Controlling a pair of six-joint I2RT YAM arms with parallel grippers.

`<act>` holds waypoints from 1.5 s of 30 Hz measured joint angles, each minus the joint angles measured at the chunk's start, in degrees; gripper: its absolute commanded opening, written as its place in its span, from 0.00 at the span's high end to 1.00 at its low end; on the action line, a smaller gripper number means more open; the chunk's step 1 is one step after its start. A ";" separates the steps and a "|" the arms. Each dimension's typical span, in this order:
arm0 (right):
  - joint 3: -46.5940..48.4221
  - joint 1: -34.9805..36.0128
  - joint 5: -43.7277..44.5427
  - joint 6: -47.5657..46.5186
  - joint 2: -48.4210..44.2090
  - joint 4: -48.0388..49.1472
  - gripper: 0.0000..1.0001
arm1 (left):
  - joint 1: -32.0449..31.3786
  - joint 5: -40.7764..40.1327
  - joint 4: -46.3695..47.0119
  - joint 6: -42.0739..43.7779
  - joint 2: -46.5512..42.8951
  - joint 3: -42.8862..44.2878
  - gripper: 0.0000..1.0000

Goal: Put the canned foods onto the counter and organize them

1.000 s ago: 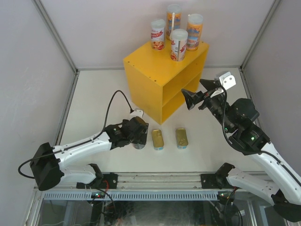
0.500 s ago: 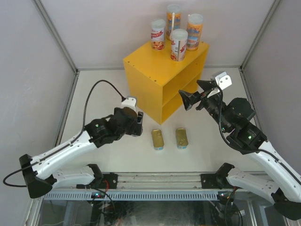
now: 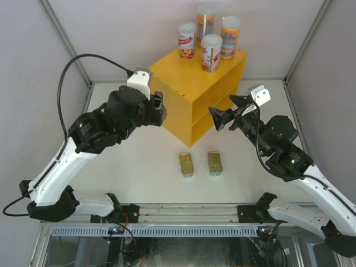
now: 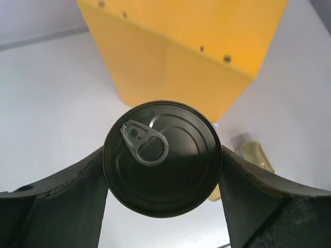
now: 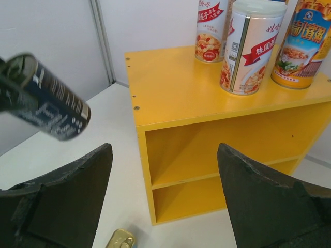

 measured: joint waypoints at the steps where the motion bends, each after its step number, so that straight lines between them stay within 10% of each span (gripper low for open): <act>1: 0.02 0.20 0.07 0.00 0.11 0.02 0.20 | 0.50 0.17 -0.79 0.72 1.44 3.37 1.00; 14: 5.05 2.32 0.33 -1.44 5.16 1.60 0.20 | 8.09 4.15 -6.82 5.97 18.45 33.35 1.00; 45: 16.02 2.34 -11.80 -14.80 26.01 6.27 0.14 | 13.77 20.46 -2.47 3.85 24.52 36.04 1.00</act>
